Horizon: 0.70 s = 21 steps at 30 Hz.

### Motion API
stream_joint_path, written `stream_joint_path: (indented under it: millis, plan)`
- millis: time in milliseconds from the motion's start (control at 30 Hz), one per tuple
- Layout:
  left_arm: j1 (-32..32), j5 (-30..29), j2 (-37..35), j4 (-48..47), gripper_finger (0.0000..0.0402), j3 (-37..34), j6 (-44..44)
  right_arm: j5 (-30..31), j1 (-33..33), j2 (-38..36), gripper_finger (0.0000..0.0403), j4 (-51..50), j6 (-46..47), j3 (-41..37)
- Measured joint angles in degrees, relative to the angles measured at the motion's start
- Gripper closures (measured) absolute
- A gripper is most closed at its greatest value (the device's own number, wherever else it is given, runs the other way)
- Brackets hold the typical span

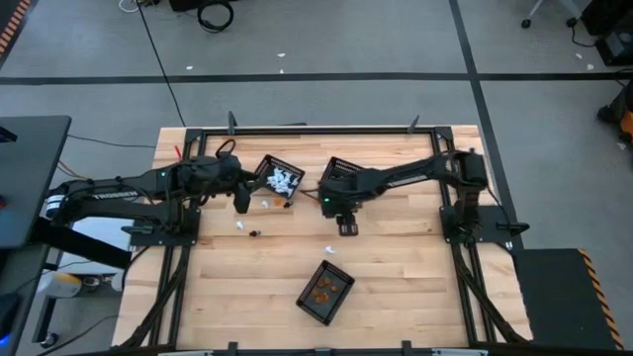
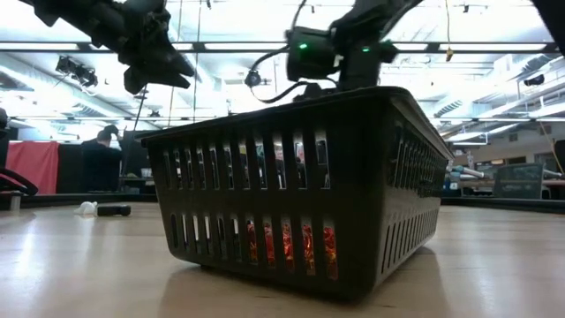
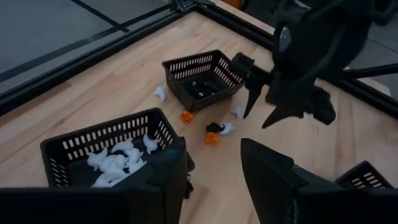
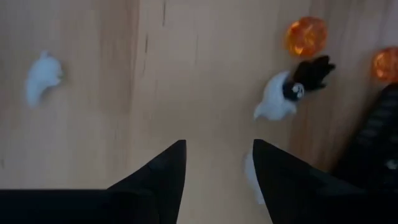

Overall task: Sort Halloween decoration
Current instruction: Put the white ghost toy into the top left black basket

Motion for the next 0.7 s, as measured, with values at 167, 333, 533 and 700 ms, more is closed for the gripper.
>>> stream_joint_path:
  millis: [167, 333, 533, 700]
  plan:
    - [0.00, -0.11, 0.23, -0.90, 0.0241, 0.01, -0.84, 3.69, -0.49, 5.11, 0.0212, -5.41, -5.44, 7.00]
    - [0.00, -0.11, 0.38, -1.17, 0.0241, 0.01, -0.84, 3.73, -1.98, 6.61, 0.0216, -8.98, -6.21, 8.07]
    - [0.00, -0.15, 0.42, -1.21, 0.0241, 0.01, -0.75, 3.70, -2.58, 6.61, 0.0223, -11.39, -11.24, 7.72]
    - [0.00, -0.17, 0.42, -1.21, 0.0241, 0.01, -0.75, 3.40, -2.58, 6.94, 0.0224, -11.13, -16.16, 7.55]
